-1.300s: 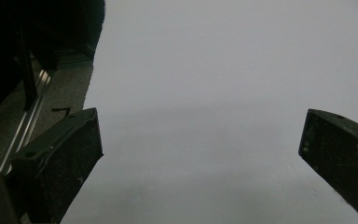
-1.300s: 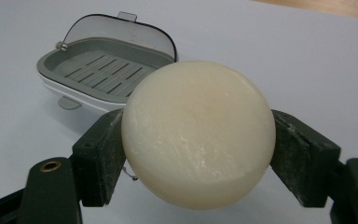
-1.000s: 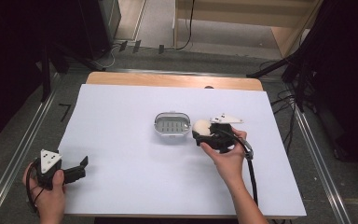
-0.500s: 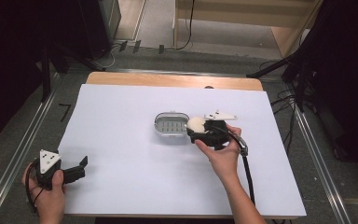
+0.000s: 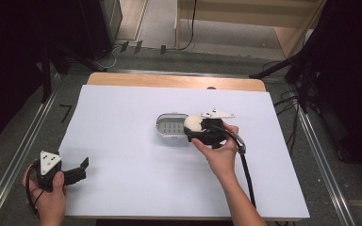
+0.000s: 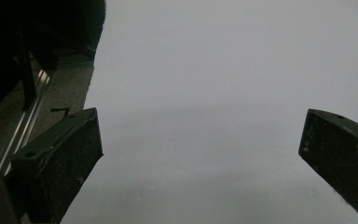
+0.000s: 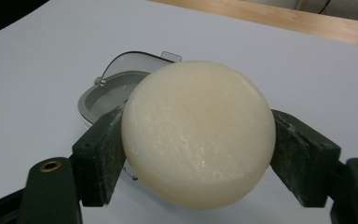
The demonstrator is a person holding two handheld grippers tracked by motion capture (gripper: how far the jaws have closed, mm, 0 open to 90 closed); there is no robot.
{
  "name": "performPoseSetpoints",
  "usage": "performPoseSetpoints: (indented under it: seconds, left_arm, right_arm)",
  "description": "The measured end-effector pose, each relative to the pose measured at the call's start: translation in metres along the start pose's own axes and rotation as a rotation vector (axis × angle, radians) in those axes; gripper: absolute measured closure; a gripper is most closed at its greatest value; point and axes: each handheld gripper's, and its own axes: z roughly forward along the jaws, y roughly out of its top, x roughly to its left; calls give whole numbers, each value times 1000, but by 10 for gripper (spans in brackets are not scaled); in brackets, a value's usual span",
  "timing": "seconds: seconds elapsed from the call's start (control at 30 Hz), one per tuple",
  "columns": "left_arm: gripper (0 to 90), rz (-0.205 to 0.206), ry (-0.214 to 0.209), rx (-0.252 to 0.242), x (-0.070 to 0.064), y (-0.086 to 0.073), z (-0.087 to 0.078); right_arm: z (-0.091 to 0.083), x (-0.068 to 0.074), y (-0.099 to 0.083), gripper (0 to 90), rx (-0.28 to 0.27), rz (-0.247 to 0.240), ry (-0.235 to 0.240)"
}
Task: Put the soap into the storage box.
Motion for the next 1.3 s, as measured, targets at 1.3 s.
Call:
performPoseSetpoints:
  seconds: [1.3]
  left_arm:
    - [0, -5, -8, 2, 1, 0, 0]
  right_arm:
    - [42, 24, 10, 254, 34, 9, 32]
